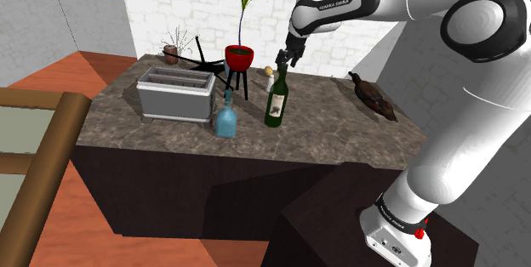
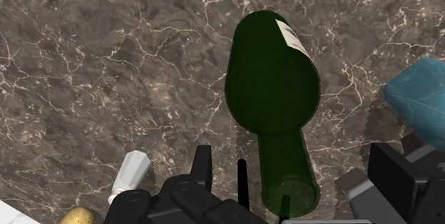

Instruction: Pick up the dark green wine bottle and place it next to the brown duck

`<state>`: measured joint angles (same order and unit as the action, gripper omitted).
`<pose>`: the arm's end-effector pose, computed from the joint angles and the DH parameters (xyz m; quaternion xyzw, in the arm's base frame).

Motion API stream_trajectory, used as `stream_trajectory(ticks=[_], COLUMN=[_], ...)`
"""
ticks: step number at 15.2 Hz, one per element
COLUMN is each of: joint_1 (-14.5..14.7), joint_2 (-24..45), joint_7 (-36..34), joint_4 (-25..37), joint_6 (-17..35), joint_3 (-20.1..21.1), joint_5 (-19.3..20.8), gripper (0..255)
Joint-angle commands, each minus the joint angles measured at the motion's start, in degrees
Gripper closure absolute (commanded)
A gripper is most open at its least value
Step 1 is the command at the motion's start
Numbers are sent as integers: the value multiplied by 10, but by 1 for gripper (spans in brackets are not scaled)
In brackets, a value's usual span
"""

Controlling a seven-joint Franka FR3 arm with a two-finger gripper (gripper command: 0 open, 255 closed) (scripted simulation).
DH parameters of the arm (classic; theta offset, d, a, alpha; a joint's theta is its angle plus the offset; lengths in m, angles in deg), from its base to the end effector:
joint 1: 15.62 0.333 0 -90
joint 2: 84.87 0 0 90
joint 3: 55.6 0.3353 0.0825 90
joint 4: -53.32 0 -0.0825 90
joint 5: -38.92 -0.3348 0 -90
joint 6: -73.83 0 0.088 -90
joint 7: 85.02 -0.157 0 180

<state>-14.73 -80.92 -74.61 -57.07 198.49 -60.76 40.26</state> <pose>0.5575 -0.0426 0.4605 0.9941 0.0595 0.0876 0.0246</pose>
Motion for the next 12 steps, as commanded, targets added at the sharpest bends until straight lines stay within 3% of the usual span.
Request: stream_trajectory(ticks=[1,8,9,12], joint_1=[0,0,0,0], joint_2=[6,6,6,6], joint_7=[0,0,0,0], joint_4=[-5,-4,-4,-5], joint_6=[11,11,11,11], joint_3=[0,0,0,0], joint_5=[0,0,0,0], gripper=[0,0,255,255])
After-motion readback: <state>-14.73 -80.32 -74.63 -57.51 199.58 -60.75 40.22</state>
